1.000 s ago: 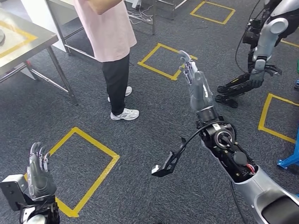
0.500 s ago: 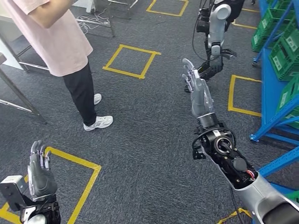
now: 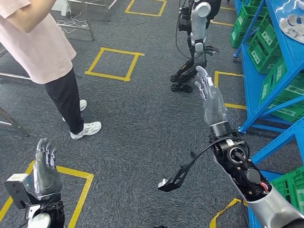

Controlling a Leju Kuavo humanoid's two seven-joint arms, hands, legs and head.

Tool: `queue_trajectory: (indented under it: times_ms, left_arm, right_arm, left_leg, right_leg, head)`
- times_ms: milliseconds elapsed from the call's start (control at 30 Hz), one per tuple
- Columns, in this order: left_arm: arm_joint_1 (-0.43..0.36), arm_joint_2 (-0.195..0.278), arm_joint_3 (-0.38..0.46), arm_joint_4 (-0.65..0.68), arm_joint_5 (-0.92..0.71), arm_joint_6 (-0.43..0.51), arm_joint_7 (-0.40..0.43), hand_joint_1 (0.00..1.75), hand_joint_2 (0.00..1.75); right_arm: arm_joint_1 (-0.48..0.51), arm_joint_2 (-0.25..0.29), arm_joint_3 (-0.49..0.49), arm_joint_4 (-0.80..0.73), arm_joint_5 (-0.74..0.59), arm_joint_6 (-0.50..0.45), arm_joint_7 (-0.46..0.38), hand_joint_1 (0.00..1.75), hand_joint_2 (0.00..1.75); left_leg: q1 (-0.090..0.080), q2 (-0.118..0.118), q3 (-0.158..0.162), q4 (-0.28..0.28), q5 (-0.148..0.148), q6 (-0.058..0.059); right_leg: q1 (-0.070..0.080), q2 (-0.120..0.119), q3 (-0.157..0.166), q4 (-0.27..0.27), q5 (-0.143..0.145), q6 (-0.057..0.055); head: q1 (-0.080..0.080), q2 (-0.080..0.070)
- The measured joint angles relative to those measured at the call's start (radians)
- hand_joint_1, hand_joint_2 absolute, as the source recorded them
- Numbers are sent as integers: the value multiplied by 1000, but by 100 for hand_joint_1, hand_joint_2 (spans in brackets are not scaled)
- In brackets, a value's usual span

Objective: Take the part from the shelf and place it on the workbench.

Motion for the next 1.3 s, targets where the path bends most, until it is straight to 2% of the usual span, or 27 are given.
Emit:
queue_trajectory:
  times_ms: [67, 100, 167, 233, 300, 367, 400, 433, 467, 500, 567, 600, 667, 700, 767, 800, 833, 867, 900, 933, 967, 1000, 1067, 1133, 1200, 1267, 1300]
  left_arm:
    - [-3, -1, 0, 0, -1, 0, 0, 0, 0]
    - [-4, -1, 0, 0, -1, 0, 0, 0, 0]
    - [-7, -2, 0, 0, -2, 0, 0, 0, 0]
    - [-11, -2, 0, 0, -2, 0, 0, 0, 0]
    - [-14, -2, 0, 2, -3, -2, 0, 0, 0]
    - [-14, -2, 0, 6, -3, -4, 0, 0, 0]
    - [-14, -2, 0, 8, -3, -5, 0, 0, 0]
    - [-14, -2, 0, 10, -3, -5, 0, 0, 0]
    - [-15, -2, 0, 11, -4, -5, 0, 0, 0]
    - [-16, -2, 0, 12, -4, -5, 0, 0, 0]
    - [-20, -2, 0, 13, -4, -6, 0, 0, 0]
    - [-21, -3, 0, 13, -4, -6, 0, 0, 0]
    - [-23, -4, 0, 14, -5, -6, 0, 0, 0]
    - [-25, -4, 0, 15, -5, -6, 0, 0, 0]
    - [-29, -7, 0, 16, -5, -6, 0, 0, 0]
    - [-30, -8, 0, 17, -4, -6, -1, 0, 0]
    - [-29, -9, 0, 19, -4, -6, -1, 0, 0]
    - [-27, -9, 0, 21, -3, -7, -1, 0, 0]
    - [-25, -9, 0, 23, -2, -7, -2, 0, 0]
    - [-24, -9, 0, 25, -1, -7, -3, 0, 0]
    - [-23, -9, 0, 27, 1, -8, -5, 0, 0]
    - [-22, -9, 0, 28, 2, -8, -8, 0, 0]
    - [-21, -8, 1, 28, 5, -7, -12, 0, 0]
    - [-17, -8, 1, 28, 8, -6, -15, 0, 0]
    - [-15, -7, 2, 28, 9, -4, -17, 0, 0]
    - [-15, -6, 3, 28, 9, -3, -18, 0, 0]
    - [-14, -6, 3, 28, 9, -3, -18, 0, 0]
  right_arm:
    - [0, -2, -6, -6, 0, 0, 0, 0, 0]
    - [1, -2, -8, -8, 0, 0, 0, 0, 0]
    - [6, -4, -12, -12, 0, 1, 0, 0, 0]
    - [9, -5, -16, -17, 0, 2, 0, 0, 0]
    - [12, -6, -18, -20, 0, 3, 0, 0, 0]
    - [19, -6, -20, -20, 0, 5, 1, 0, 0]
    - [24, -6, -21, -20, 0, 5, 1, 0, 0]
    - [28, -6, -21, -20, 0, 6, 2, 0, 0]
    - [30, -6, -22, -21, 0, 6, 2, 0, 0]
    - [31, -6, -23, -21, 0, 6, 2, 0, 0]
    - [32, -6, -26, -21, 0, 6, 1, 0, 0]
    - [33, -6, -27, -21, 0, 6, 2, 0, 0]
    - [36, -6, -31, -21, 0, 7, 1, 0, 0]
    - [38, -6, -33, -21, 0, 7, 1, 0, 0]
    - [40, -7, -38, -21, 0, 8, 0, 0, 0]
    - [41, -7, -40, -21, 0, 8, 0, 0, 0]
    - [42, -7, -41, -21, 0, 8, -1, 0, 0]
    - [44, -7, -41, -21, -1, 8, -2, 0, 0]
    - [46, -7, -41, -21, -2, 7, -3, 0, 0]
    - [48, -7, -41, -21, -4, 7, -5, 0, 0]
    - [49, -7, -41, -21, -7, 6, -8, 0, 0]
    - [50, -7, -41, -21, -10, 5, -10, 0, 0]
    - [48, -7, -41, -21, -15, 4, -15, 0, 0]
    - [47, -7, -40, -21, -19, 3, -19, 0, 0]
    - [48, -7, -40, -21, -21, 2, -19, 0, 0]
    - [46, -7, -40, -21, -21, 1, -20, 0, 0]
    - [46, -7, -39, -21, -21, 1, -20, 0, 0]
  left_leg:
    - [-5, 16, 4, 1, -3, -7]
    - [-7, 24, 5, 1, -4, -10]
    - [-9, 37, 5, 1, -5, -20]
    - [-6, 8, -6, 33, -30, -32]
    - [-3, -41, -57, 148, -92, -40]
    - [-2, -58, -124, 282, -142, -42]
    - [-2, -59, -138, 307, -141, -42]
    - [-2, -60, -135, 297, -124, -40]
    - [-1, -66, -108, 238, -87, -38]
    - [0, -85, -72, 158, -49, -34]
    - [3, -123, -14, 30, -2, -27]
    - [3, -133, -4, 6, 1, -25]
    - [0, -115, -1, 0, 1, -18]
    - [0, -104, 2, -3, 3, -13]
    - [4, -81, 7, -11, 6, -3]
    - [4, -70, 8, -13, 5, 0]
    - [4, -59, 8, -13, 4, 2]
    - [4, -47, 8, -12, 3, 2]
    - [4, -35, 9, -12, 2, 2]
    - [4, -24, 10, -12, 0, 1]
    - [4, -12, 12, -11, -2, -1]
    - [4, -2, 16, -11, -4, -4]
    - [-2, 16, 21, -10, -10, -14]
    - [-8, 34, 24, -9, -13, -22]
    - [-7, 47, 28, -7, -18, -32]
    - [-3, 12, 9, 44, -53, -41]
    - [-1, -18, -19, 104, -85, -44]
  right_leg:
    - [8, -26, 57, -108, 30, -12]
    - [12, -28, 63, -122, 29, -17]
    - [11, -6, 64, -124, 35, -29]
    - [5, 13, 64, -129, 42, -39]
    - [1, 30, 62, -131, 46, -46]
    - [0, 51, 59, -131, 48, -49]
    - [1, 63, 58, -130, 49, -50]
    - [1, 75, 58, -130, 50, -49]
    - [1, 88, 58, -129, 50, -49]
    - [0, 100, 58, -128, 50, -47]
    - [0, 125, 51, -125, 52, -39]
    - [-1, 135, 46, -124, 53, -33]
    - [-6, 154, 39, -126, 56, -19]
    - [-6, 147, 34, -121, 52, -13]
    - [-4, 97, 3, -61, 16, -2]
    - [-4, 64, -26, 1, -16, 2]
    - [-5, 45, -61, 75, -50, 7]
    - [-7, 37, -92, 141, -74, 11]
    - [-10, 33, -109, 178, -81, 14]
    - [-11, 29, -105, 173, -68, 15]
    - [-13, 22, -80, 125, -38, 16]
    - [-12, 7, -39, 49, -1, 14]
    - [-4, -28, 33, -83, 40, 4]
    - [4, -33, 53, -121, 42, -10]
    - [1, -10, 53, -124, 47, -24]
    - [-4, 10, 55, -129, 52, -37]
    - [-6, 18, 56, -131, 54, -42]
  head:
    - [0, 0]
    - [-3, 0]
    - [-8, 0]
    - [-14, 0]
    - [-22, 0]
    - [-25, 0]
    - [-26, 0]
    - [-26, 0]
    - [-27, 0]
    - [-28, 0]
    - [-29, 0]
    - [-28, 0]
    - [-29, 0]
    - [-29, 0]
    - [-22, 0]
    - [-18, 0]
    - [-15, 0]
    - [-13, 0]
    - [-11, 0]
    - [-10, 0]
    - [-8, 0]
    - [-6, 0]
    - [-3, 0]
    - [-7, 0]
    - [-12, 0]
    - [-18, 0]
    - [-21, 0]
